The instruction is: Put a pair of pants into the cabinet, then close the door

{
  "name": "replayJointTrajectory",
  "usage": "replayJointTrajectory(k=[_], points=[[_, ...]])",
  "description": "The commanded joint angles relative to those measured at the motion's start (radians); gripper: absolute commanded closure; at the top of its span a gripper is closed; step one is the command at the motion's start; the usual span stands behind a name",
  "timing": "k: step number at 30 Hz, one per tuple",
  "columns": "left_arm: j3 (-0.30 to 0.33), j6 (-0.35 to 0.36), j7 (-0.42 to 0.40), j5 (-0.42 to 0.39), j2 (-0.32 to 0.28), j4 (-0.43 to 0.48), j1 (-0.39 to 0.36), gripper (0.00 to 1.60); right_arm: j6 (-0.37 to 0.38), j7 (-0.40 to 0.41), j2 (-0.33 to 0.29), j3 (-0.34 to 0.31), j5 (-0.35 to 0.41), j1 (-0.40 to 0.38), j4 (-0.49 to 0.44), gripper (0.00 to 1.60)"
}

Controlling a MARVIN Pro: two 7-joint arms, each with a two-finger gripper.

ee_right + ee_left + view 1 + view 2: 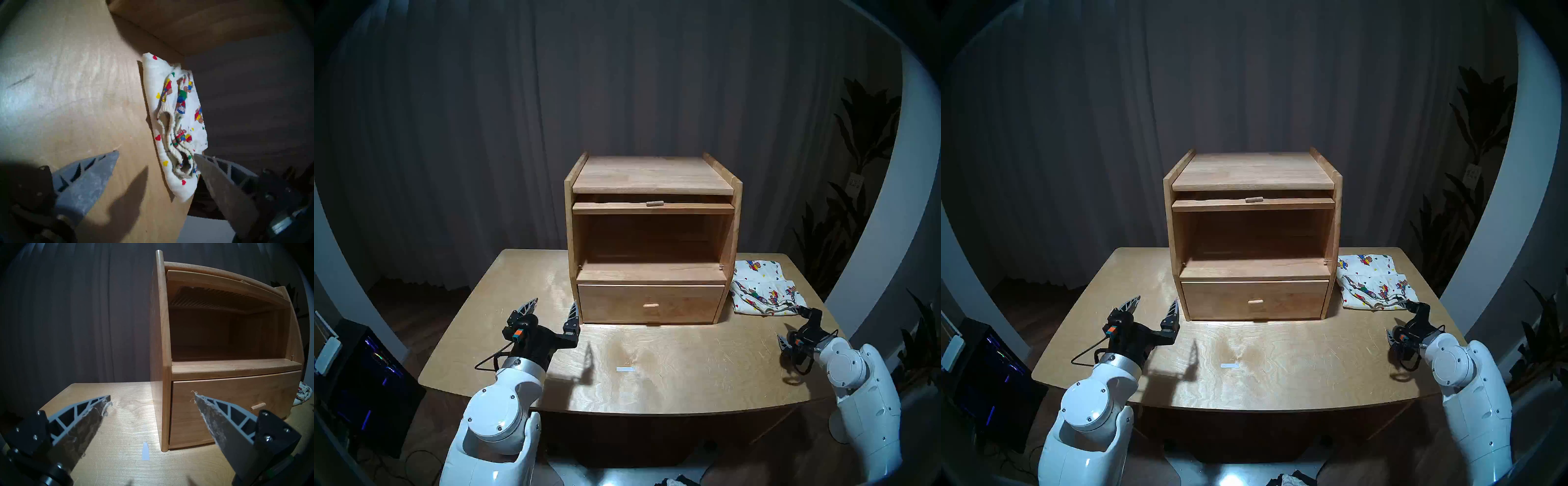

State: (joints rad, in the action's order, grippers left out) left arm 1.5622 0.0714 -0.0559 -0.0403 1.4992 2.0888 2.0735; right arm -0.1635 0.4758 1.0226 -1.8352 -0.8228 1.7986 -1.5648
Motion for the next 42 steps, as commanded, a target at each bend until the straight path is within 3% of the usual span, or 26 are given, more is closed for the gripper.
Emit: replayJointTrajectory(k=[1, 9, 24, 25, 26, 29, 30, 32, 36, 38, 42], points=[[-0.003, -0.005, 0.002, 0.002, 0.002, 0.025, -0.007, 0.00, -0.038, 0.030, -0.097, 0.067, -0.056, -0.118, 0.097, 0.00], [-0.003, -0.005, 0.001, 0.001, -0.001, 0.024, -0.007, 0.00, -0.062, 0.014, -0.108, 0.139, -0.091, -0.206, 0.179, 0.00], [-0.003, -0.005, -0.001, -0.001, -0.004, 0.026, -0.007, 0.00, -0.055, -0.034, -0.038, 0.269, -0.153, -0.409, 0.382, 0.00], [-0.003, -0.005, -0.001, -0.001, -0.004, 0.026, -0.007, 0.00, -0.059, -0.039, -0.030, 0.282, -0.158, -0.443, 0.429, 0.00], [-0.003, -0.005, -0.001, -0.001, -0.004, 0.027, -0.007, 0.00, -0.049, -0.037, -0.033, 0.283, -0.166, -0.427, 0.400, 0.00], [-0.003, -0.005, -0.001, -0.001, -0.003, 0.028, -0.007, 0.00, -0.046, -0.054, -0.023, 0.295, -0.175, -0.458, 0.457, 0.00], [-0.003, -0.005, -0.001, -0.001, -0.003, 0.029, -0.006, 0.00, -0.045, -0.061, -0.021, 0.300, -0.179, -0.471, 0.477, 0.85], [-0.003, -0.005, 0.000, 0.000, -0.003, 0.031, -0.005, 0.00, -0.047, -0.065, -0.018, 0.305, -0.178, -0.501, 0.515, 1.60], [-0.005, -0.004, 0.005, 0.003, -0.001, 0.039, -0.001, 0.00, -0.056, -0.063, -0.005, 0.285, -0.143, -0.554, 0.551, 1.60], [-0.006, -0.002, 0.009, 0.006, 0.000, 0.043, 0.001, 0.00, -0.088, -0.094, 0.013, 0.248, -0.090, -0.584, 0.578, 1.60], [-0.007, -0.003, 0.011, 0.006, 0.000, 0.039, -0.001, 0.00, -0.094, -0.106, 0.026, 0.184, -0.007, -0.625, 0.487, 1.60]])
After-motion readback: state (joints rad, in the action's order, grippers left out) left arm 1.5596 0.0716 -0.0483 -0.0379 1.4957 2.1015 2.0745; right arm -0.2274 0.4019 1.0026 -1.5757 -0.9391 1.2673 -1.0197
